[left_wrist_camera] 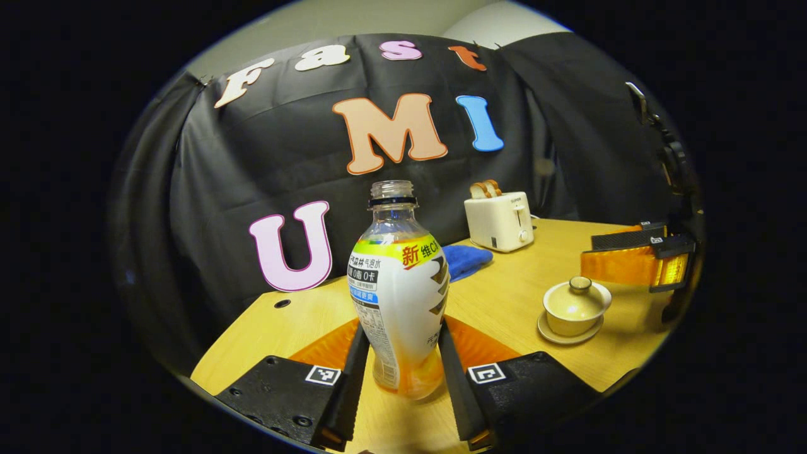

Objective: Open the teacup lid with one hand, grasp the water bottle and pour water into the teacup with the other hand; after pouring, place the water bottle on the coaster and then close the teacup lid.

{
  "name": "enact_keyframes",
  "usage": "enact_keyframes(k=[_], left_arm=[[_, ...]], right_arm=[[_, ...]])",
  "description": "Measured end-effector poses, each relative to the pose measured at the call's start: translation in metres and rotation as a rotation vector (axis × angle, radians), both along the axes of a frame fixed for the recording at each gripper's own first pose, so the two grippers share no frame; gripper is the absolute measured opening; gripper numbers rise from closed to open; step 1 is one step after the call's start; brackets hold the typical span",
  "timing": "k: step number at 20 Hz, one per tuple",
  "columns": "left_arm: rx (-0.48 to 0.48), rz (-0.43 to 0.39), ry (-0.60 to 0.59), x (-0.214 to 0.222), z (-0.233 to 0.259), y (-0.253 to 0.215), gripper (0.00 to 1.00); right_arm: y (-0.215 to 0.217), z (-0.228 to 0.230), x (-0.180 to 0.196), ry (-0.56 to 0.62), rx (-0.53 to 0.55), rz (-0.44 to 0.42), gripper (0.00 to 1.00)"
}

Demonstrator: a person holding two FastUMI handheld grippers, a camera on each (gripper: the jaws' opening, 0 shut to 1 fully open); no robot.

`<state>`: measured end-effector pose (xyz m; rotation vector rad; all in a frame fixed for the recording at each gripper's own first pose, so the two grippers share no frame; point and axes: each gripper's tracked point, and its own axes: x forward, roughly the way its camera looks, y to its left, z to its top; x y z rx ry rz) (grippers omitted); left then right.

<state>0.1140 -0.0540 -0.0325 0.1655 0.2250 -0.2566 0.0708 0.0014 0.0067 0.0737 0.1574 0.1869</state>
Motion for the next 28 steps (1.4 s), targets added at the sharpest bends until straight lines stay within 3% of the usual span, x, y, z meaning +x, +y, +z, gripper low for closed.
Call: enact_keyframes(k=[3,7,15,20,28], left_arm=[[-0.062,0.030,0.007,0.016,-0.002,0.004,0.58],[-0.136,0.068,-0.009,0.041,0.003,0.010,0.58],[-0.187,0.103,-0.062,0.090,0.019,0.014,0.58],[-0.228,0.124,-0.004,0.120,-0.010,0.009,0.59],[-0.240,0.192,-0.003,0.138,-0.028,0.019,0.60]], right_arm=[[-0.015,0.004,0.000,-0.012,-0.005,-0.026,0.96],[-0.033,0.005,0.001,-0.014,0.005,-0.062,0.96],[-0.054,0.017,0.001,-0.032,0.013,-0.102,0.96],[-0.072,0.024,-0.002,-0.049,0.005,-0.140,0.96],[-0.084,0.021,-0.001,-0.036,-0.004,-0.171,0.96]])
